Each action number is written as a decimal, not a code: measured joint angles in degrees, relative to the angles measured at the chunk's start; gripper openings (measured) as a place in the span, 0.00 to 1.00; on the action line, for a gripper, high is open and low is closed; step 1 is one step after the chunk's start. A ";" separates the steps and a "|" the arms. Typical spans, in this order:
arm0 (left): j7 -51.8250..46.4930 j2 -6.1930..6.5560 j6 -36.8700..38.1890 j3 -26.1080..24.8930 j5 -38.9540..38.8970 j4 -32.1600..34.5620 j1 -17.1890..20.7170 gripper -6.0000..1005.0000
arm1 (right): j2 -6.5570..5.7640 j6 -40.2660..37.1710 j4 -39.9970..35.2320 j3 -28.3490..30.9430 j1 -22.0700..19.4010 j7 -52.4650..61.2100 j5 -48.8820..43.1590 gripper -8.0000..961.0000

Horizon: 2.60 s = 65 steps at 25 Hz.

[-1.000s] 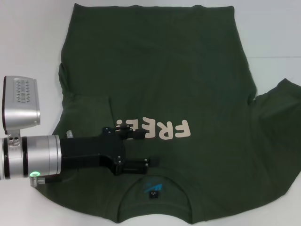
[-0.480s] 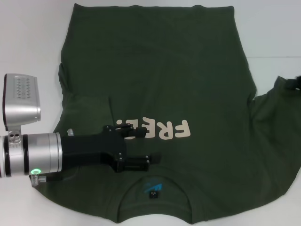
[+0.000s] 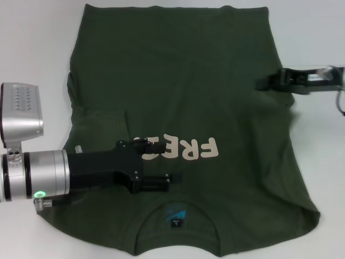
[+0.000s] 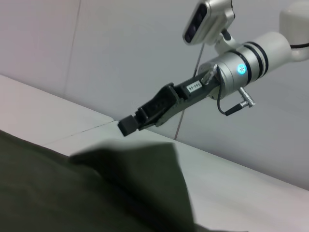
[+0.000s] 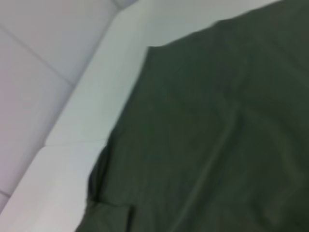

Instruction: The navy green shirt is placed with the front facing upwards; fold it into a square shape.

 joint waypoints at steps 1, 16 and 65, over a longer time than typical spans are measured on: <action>0.00 0.00 -0.12 0.00 0.00 0.00 -0.02 0.87 | 0.43 0.08 0.12 -0.07 0.65 -0.82 0.07 0.05; -0.23 0.17 0.08 -4.32 -0.01 -0.14 0.97 0.87 | 1.58 -2.66 0.32 0.29 -5.68 -12.96 12.79 0.46; -19.42 0.21 -4.94 -18.93 21.59 16.91 12.21 0.87 | 5.15 -9.87 6.45 -1.28 -8.88 -31.56 22.27 0.94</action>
